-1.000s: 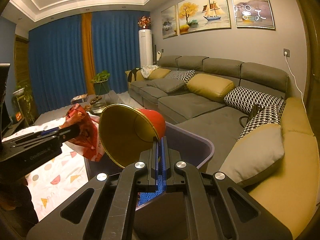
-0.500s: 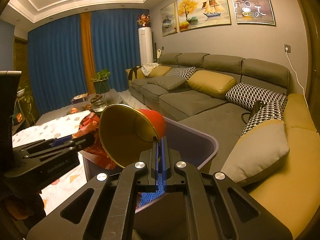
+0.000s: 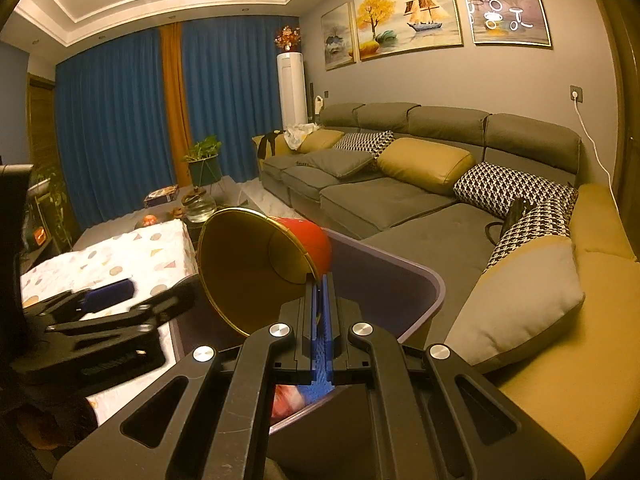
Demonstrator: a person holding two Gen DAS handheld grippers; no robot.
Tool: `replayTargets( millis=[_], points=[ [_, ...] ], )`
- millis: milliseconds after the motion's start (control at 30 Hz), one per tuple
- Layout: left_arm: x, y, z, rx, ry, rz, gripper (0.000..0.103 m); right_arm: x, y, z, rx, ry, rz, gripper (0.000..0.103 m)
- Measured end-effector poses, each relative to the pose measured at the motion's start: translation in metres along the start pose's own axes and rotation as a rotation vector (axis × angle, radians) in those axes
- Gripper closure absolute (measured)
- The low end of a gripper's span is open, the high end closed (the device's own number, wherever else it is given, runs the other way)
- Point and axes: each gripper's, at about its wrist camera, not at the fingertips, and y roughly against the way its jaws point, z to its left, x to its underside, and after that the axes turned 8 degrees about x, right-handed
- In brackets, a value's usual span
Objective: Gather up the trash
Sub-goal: 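Open both grippers to drop the wrapper and can into the bin, then move both grippers back to the remaining cups on the table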
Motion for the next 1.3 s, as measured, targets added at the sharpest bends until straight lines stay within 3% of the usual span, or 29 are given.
replayTargets(
  millis=[200, 267, 333, 467, 733, 833, 1100, 1300],
  points=[
    [0.008, 0.039, 0.020, -0.082, 0.014, -0.072, 0.014, 0.003, -0.004, 0.006, -0.006, 0.004, 0.002, 0.097],
    [0.011, 0.056, 0.026, -0.109, 0.019, -0.093, 0.013, 0.004, -0.005, 0.006, -0.002, -0.002, 0.004, 0.088],
    [0.016, 0.074, 0.034, -0.136, 0.034, -0.115, 0.012, 0.005, -0.003, 0.006, -0.002, -0.018, -0.001, 0.066],
    [0.027, 0.107, 0.049, -0.191, 0.064, -0.153, 0.011, 0.005, 0.010, 0.006, -0.001, -0.029, -0.024, 0.062],
    [0.058, 0.180, 0.105, -0.381, 0.118, -0.202, 0.009, 0.011, 0.047, 0.026, -0.048, -0.026, -0.063, 0.040],
    [0.073, 0.209, 0.138, -0.471, 0.172, -0.215, 0.009, 0.016, 0.060, 0.050, -0.097, -0.006, -0.061, 0.037],
    [0.107, 0.259, 0.210, -0.602, 0.297, -0.186, 0.009, 0.039, 0.088, 0.145, -0.273, 0.114, -0.032, 0.034],
    [0.121, 0.272, 0.242, -0.614, 0.341, -0.160, 0.009, 0.055, 0.102, 0.210, -0.356, 0.186, -0.003, 0.034]
  ],
)
